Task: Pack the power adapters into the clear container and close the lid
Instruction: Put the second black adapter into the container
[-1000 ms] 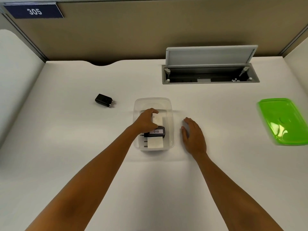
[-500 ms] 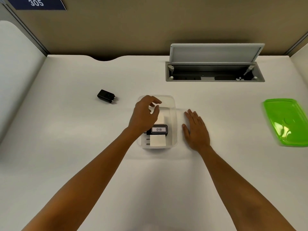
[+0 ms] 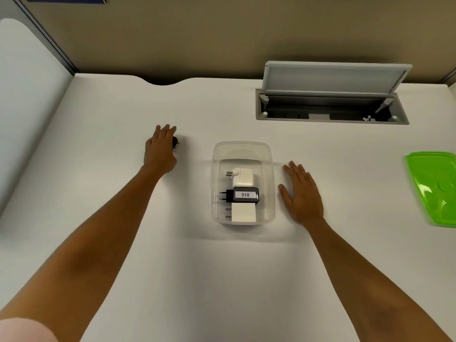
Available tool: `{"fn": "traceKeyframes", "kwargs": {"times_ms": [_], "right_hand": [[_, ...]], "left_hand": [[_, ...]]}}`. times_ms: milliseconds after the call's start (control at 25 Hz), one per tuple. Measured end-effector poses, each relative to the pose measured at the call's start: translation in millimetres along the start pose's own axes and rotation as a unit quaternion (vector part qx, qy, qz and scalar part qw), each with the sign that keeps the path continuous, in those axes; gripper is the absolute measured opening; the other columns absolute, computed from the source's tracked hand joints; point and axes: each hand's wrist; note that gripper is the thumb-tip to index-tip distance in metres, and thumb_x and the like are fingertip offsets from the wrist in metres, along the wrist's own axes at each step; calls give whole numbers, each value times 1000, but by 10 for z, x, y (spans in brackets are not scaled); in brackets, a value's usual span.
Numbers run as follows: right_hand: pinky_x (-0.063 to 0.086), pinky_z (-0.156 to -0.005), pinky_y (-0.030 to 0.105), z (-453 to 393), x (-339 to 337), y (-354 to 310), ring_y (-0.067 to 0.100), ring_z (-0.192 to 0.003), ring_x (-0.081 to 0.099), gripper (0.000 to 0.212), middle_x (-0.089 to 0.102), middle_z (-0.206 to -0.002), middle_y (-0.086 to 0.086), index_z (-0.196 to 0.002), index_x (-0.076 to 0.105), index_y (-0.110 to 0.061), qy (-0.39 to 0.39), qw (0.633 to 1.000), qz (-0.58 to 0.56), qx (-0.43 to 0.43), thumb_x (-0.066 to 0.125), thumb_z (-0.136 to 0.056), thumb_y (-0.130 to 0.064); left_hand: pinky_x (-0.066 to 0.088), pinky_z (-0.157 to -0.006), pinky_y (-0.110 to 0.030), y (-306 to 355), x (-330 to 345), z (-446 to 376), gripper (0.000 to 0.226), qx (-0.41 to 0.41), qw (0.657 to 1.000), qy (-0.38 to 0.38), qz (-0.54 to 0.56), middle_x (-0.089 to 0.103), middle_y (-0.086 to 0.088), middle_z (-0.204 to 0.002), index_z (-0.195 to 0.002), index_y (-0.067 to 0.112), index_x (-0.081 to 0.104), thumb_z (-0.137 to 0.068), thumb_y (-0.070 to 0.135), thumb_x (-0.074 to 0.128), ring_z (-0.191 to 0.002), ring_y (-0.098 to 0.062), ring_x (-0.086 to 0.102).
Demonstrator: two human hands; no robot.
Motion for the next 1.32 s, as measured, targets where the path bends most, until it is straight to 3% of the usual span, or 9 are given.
{"fn": "traceKeyframes", "kwargs": {"times_ms": [40, 120, 200, 280, 400, 560, 680, 880, 1320], "right_hand": [[16, -126, 36, -4, 0, 6, 13, -154, 15, 57, 23, -164, -6, -155, 29, -24, 0, 1000, 0, 0, 40, -102, -42], [16, -126, 36, -7, 10, 16, 12, -154, 15, 58, 23, -165, -7, -155, 29, -25, -1, 1000, 0, 1, 38, -101, -45], [17, -126, 37, -11, 23, 19, 12, -154, 14, 59, 23, -164, -7, -155, 29, -25, 0, 1000, -1, 2, 37, -100, -46], [17, -126, 37, -13, 29, 22, 11, -154, 14, 59, 23, -164, -7, -155, 29, -26, 1, 1000, 0, 2, 37, -100, -46], [17, -126, 36, -13, 31, 30, 11, -154, 14, 59, 23, -164, -8, -155, 29, -26, 2, 1000, 1, 2, 38, -101, -47], [17, -126, 37, -10, 37, 36, 12, -154, 15, 58, 23, -165, -8, -155, 29, -26, 2, 1000, -2, 1, 39, -101, -46], [17, -126, 36, -9, 33, 35, 12, -154, 15, 58, 23, -164, -7, -155, 29, -26, 6, 1000, -4, 0, 41, -101, -45], [16, -126, 35, -6, 45, 43, 11, -154, 15, 58, 23, -164, -8, -155, 29, -27, 7, 1000, -5, -2, 41, -101, -46], [15, -126, 35, -11, 84, 70, 12, -154, 14, 60, 22, -165, -7, -155, 27, -27, 4, 1000, -12, 4, 39, -101, -49]], "left_hand": [[22, -121, -47, -58, -3, -62, 84, 20, 999, -27, -30, 26, -9, -163, -154, 12, 29, -79, -12, 57, -154, -30, 12], [28, -117, -44, -114, -4, -142, 76, 47, 997, -31, -55, 38, -13, -156, -150, 10, 38, -80, -12, 57, -149, -34, 24], [40, -102, -43, -113, -25, -197, 64, 59, 996, -9, -71, 53, -17, -140, -140, 8, 48, -80, -10, 60, -131, -37, 44], [43, -91, -43, -67, -72, -213, 51, 62, 995, 0, -75, 58, -19, -127, -132, 6, 52, -83, -3, 65, -116, -38, 50], [48, -85, -38, 97, -155, -103, 42, 53, 994, 38, 85, 59, -18, -118, -124, 2, 52, -86, 7, 70, -107, -32, 53], [51, -75, -14, 474, -317, 232, 48, 83, 932, 113, 334, 58, 1, -105, -120, 5, 46, -84, 13, 76, -84, -6, 59], [53, -78, -10, 766, -448, 390, 58, 128, 915, 81, 375, 58, 3, -107, -130, 14, 46, -82, 17, 78, -90, -6, 64], [50, -91, -16, 1268, -283, 576, 44, 224, 932, 10, 284, 59, -6, -116, -127, 11, 61, -85, 12, 75, -104, -15, 60], [36, -99, -20, 1580, 229, 612, 34, 155, 967, -43, 197, 58, -10, -129, -127, 7, 56, -93, 3, 61, -118, -25, 56]]}}
Point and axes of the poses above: each hand's wrist, its own z-axis away from the middle knuckle, its own x-axis out of the palm, y = z × x
